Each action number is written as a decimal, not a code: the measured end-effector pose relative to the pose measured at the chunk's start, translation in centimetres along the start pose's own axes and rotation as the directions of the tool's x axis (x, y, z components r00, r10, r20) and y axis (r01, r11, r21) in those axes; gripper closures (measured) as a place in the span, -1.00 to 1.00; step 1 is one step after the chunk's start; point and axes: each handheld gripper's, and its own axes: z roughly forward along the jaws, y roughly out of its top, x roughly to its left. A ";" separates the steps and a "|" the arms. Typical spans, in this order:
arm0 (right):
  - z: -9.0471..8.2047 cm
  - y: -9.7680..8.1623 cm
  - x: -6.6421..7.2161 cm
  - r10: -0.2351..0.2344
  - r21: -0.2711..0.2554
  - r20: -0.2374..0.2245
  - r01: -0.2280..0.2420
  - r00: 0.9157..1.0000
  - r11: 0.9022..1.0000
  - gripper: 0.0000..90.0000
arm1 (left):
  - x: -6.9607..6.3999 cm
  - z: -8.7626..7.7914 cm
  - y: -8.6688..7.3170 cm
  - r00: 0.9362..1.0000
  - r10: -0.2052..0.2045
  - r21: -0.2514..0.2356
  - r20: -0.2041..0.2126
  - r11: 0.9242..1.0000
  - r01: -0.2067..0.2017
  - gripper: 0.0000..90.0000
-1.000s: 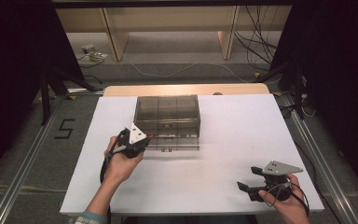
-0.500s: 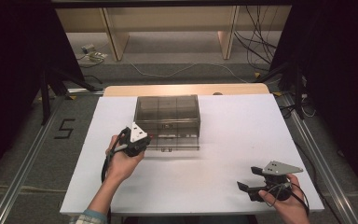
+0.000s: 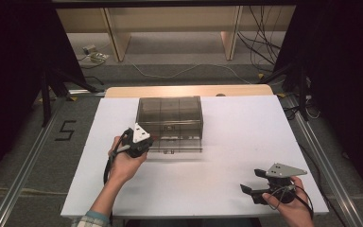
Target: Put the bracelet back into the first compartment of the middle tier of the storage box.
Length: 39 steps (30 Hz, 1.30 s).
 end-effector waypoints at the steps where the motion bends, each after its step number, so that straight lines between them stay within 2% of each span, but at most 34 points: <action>1: 0.0 0.0 0.0 0.001 0.000 0.000 -0.001 1.000 1.000 -0.58 | 0.0 0.1 0.0 1.000 -0.005 -0.002 0.002 1.000 0.005 0.96; 8: 0.0 0.0 0.0 0.000 -0.002 0.001 0.000 1.000 1.000 -0.58 | -0.1 0.4 0.1 1.000 0.008 0.009 0.008 1.000 -0.008 0.96; 39: 0.0 0.0 0.0 0.000 0.000 -0.001 0.000 1.000 1.000 -0.58 | -0.2 1.5 0.2 1.000 0.016 0.024 0.013 1.000 -0.016 0.96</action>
